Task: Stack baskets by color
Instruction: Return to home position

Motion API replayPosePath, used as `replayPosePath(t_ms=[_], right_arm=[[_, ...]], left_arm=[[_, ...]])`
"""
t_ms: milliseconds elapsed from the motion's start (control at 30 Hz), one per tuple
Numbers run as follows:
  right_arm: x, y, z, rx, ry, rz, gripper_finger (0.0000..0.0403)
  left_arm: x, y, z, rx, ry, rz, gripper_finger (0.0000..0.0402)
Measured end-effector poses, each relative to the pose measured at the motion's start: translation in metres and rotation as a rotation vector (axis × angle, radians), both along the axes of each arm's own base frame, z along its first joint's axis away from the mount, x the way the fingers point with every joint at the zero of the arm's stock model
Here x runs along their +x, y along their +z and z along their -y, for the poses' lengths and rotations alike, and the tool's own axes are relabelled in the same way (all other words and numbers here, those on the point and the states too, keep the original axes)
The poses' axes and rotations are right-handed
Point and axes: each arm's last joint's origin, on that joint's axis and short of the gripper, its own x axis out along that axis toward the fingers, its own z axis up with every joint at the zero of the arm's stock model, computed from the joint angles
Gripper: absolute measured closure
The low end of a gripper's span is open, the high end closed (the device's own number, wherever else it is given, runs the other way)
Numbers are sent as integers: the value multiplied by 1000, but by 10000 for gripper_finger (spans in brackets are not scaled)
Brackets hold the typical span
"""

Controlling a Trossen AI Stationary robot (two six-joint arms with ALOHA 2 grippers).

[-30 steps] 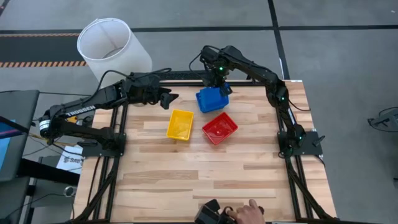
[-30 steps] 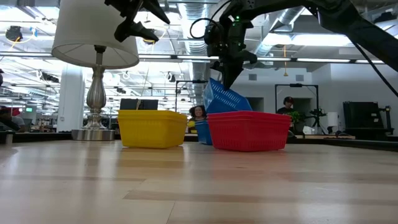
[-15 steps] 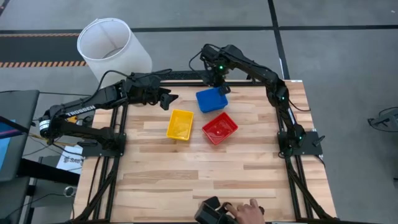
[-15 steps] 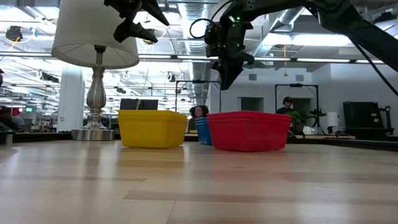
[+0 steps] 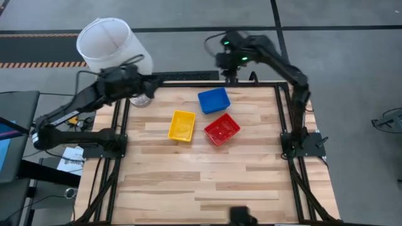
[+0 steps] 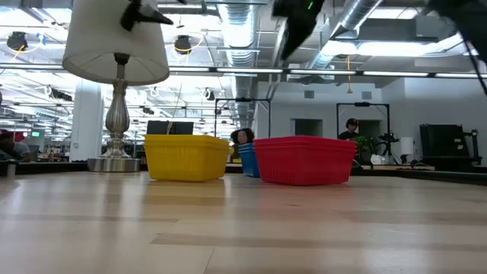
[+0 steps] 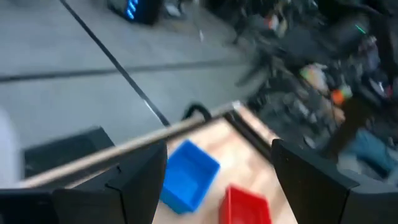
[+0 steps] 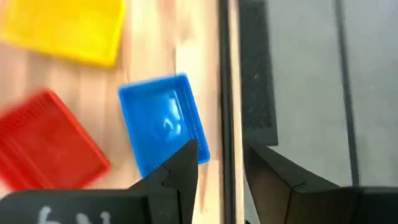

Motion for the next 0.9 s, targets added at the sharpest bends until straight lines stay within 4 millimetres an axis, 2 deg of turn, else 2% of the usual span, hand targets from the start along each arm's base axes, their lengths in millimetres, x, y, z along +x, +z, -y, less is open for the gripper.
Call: replayPosePath(t_ms=[133, 233, 367, 467, 567, 700, 900], right_arm=[[-41, 49, -29, 31, -90, 168, 258], [-76, 76, -56, 103, -62, 263, 262], [-127, 102, -95, 194, 37, 340, 264], [-158, 110, -120, 257, 191, 427, 262], [-186, 105, -145, 324, 429, 515, 259], [-204, 76, -161, 382, 596, 638, 261], [-198, 19, -153, 355, 347, 903, 266]], left_arm=[[-28, 15, 12, 46, 58, 92, 126], [-54, 23, 26, 96, 47, 131, 126], [-93, 21, 46, 196, 34, 60, 126], [-124, 15, 61, 213, 55, 35, 126], [-150, 10, 74, 212, 68, 85, 126], [-173, 7, 88, 303, 39, 153, 126], [-188, -12, 96, 329, 14, 200, 126]])
